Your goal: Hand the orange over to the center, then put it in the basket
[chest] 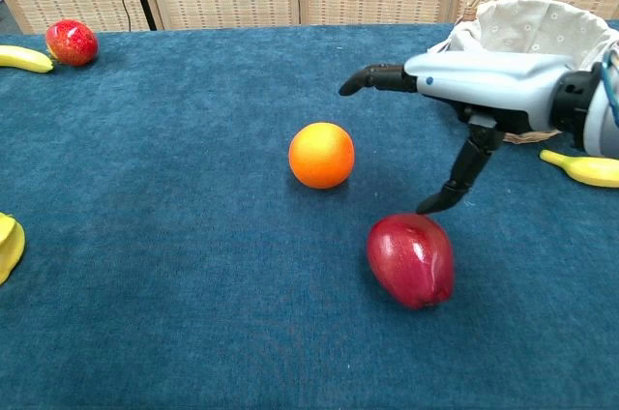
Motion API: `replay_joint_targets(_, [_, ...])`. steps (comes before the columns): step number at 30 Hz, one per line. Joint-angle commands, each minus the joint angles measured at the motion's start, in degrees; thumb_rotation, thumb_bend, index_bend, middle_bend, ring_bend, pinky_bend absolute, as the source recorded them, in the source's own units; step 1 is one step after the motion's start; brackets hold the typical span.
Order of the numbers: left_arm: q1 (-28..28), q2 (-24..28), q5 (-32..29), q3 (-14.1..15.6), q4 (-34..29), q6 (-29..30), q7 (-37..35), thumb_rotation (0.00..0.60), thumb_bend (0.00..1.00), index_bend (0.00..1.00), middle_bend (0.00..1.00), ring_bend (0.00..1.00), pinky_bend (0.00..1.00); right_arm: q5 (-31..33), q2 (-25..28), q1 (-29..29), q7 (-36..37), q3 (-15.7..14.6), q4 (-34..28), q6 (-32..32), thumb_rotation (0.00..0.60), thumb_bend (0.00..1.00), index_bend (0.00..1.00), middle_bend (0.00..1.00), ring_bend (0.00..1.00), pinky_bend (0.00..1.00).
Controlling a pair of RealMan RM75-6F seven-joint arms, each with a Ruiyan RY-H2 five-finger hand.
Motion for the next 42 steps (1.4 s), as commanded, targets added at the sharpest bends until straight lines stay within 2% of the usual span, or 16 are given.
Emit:
replay_joint_targets(1, [-0.07, -0.33, -0.25, -0.13, 0.39, -0.43, -0.12, 0.600, 0.15, 0.21, 0.15, 0.10, 0.15, 1.25, -1.11, 0.94, 0.15, 0.88, 0.28, 0.65, 0.600, 0.00, 0.00, 0.00, 0.01, 0.06])
replay_joint_targets(7, [-0.03, -0.80, -0.67, -0.55, 0.98, -1.04, -0.18, 0.600, 0.15, 0.21, 0.15, 0.10, 0.15, 3.52, -4.48, 3.11, 1.46, 1.79, 2.78, 1.59, 0.600, 0.00, 0.00, 0.00, 0.01, 0.06])
replay_joint_targets(20, [0.68, -0.48, -1.10, -1.03, 1.75, -1.45, -1.33, 0.600, 0.15, 0.21, 0.15, 0.10, 0.15, 10.73, -15.25, 9.52, 4.28, 2.71, 14.45, -0.17, 0.600, 0.00, 0.00, 0.00, 0.01, 0.06])
replay_joint_targets(32, [0.95, -0.62, -1.37, -1.21, 2.92, -2.48, -3.04, 0.600, 0.15, 0.21, 0.15, 0.10, 0.15, 13.69, -20.82, 11.74, 8.19, 3.05, 21.72, -0.85, 0.600, 0.00, 0.00, 0.00, 0.01, 0.06])
replay_joint_targets(34, [0.99, -0.64, -1.30, -1.22, 3.00, -2.55, -3.23, 0.600, 0.15, 0.21, 0.15, 0.10, 0.15, 13.63, -21.64, 11.75, 9.25, 2.94, 22.86, -1.00, 0.600, 0.00, 0.03, 0.01, 0.02, 0.07])
replay_joint_targets(37, [1.05, -0.62, -1.32, -1.28, 3.07, -2.65, -3.52, 0.600, 0.15, 0.21, 0.15, 0.10, 0.15, 13.38, -22.89, 11.68, 10.92, 2.80, 24.67, -1.29, 0.600, 0.00, 0.14, 0.06, 0.06, 0.13])
replay_joint_targets(40, [1.10, -0.60, -1.27, -1.30, 3.11, -2.77, -3.73, 0.600, 0.15, 0.21, 0.15, 0.10, 0.15, 12.87, -24.28, 11.44, 12.82, 2.67, 26.94, -1.38, 0.600, 0.00, 0.27, 0.16, 0.17, 0.26])
replay_joint_targets(42, [1.15, -0.62, -1.26, -1.30, 3.12, -2.84, -3.92, 0.600, 0.16, 0.21, 0.15, 0.10, 0.15, 12.35, -25.15, 11.12, 13.85, 2.63, 28.20, -0.85, 0.600, 0.00, 0.39, 0.29, 0.30, 0.40])
